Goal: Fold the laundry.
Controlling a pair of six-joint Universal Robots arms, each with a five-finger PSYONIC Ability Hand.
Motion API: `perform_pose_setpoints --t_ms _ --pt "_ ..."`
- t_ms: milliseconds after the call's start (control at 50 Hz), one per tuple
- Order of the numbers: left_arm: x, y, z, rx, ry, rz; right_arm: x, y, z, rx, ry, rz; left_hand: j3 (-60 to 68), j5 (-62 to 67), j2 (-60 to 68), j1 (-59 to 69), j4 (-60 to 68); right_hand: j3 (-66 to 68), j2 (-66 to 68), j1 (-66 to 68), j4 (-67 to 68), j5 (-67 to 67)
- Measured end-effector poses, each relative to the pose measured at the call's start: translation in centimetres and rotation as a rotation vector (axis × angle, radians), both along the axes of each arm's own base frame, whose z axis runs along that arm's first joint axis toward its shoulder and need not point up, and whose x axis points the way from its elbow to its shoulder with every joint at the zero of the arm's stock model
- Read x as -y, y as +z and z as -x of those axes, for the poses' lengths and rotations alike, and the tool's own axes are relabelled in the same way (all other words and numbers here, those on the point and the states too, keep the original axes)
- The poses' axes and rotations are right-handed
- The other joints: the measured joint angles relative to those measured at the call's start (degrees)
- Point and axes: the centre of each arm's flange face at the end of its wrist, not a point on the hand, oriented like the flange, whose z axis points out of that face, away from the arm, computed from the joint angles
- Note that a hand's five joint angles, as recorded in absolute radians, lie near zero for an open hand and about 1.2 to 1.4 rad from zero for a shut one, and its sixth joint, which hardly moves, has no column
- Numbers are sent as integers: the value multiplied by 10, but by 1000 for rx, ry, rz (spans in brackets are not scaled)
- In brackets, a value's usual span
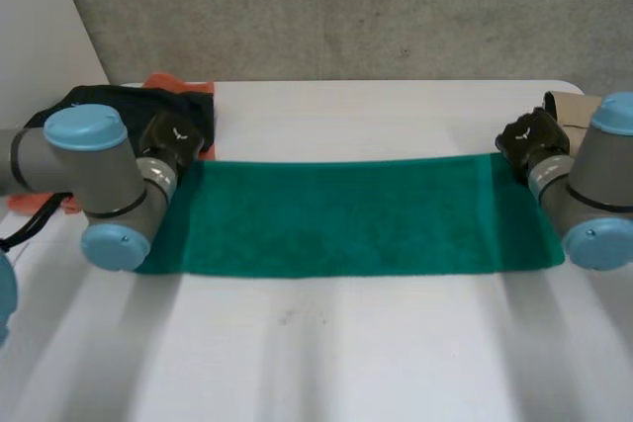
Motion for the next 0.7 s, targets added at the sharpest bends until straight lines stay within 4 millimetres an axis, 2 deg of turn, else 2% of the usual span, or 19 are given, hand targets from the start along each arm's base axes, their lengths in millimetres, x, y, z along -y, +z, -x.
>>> perform_pose_setpoints --t_ms 40,80,100,120,180,300,360,420,560,700 --pt "6 0 4 -11 -3 36 6 -1 -2 3 0 24 0 0 0 0 0 0 0 0 0 0" --pt "8 0 8 -18 -12 57 12 -3 -5 9 -2 50 -111 -110 -124 -129 -113 -161 -165 -158 -150 -151" --pt "7 0 11 -22 -19 65 14 -4 -7 12 -2 58 -255 -255 -258 -298 -259 -273 -282 -270 -263 -268" --pt "6 -1 14 -24 -27 70 14 -5 -9 15 -3 61 -360 -362 -378 -414 -368 -361 -373 -359 -364 -374" --pt "-2 -2 23 -32 -50 73 12 -3 -12 34 -12 62 -536 -528 -541 -541 -547 -535 -536 -503 -538 -543" --pt "-23 6 29 -43 -80 61 -8 15 -6 106 -39 25 -565 -549 -570 -545 -574 -564 -557 -516 -566 -569" --pt "-39 17 26 -64 -83 45 -28 28 9 158 -49 -29 -565 -549 -570 -545 -574 -564 -557 -516 -566 -569" --pt "-53 24 21 -103 -80 20 -45 31 26 194 -49 -104 -565 -549 -570 -545 -574 -564 -557 -516 -566 -569" --pt "-78 30 9 -235 -61 -60 -75 14 55 250 -43 -311 -565 -549 -570 -545 -574 -524 -513 -489 -528 -534" --pt "-90 23 5 -304 -46 -124 -80 -3 64 266 -51 -373 -565 -549 -570 -545 -574 -493 -486 -460 -497 -500"
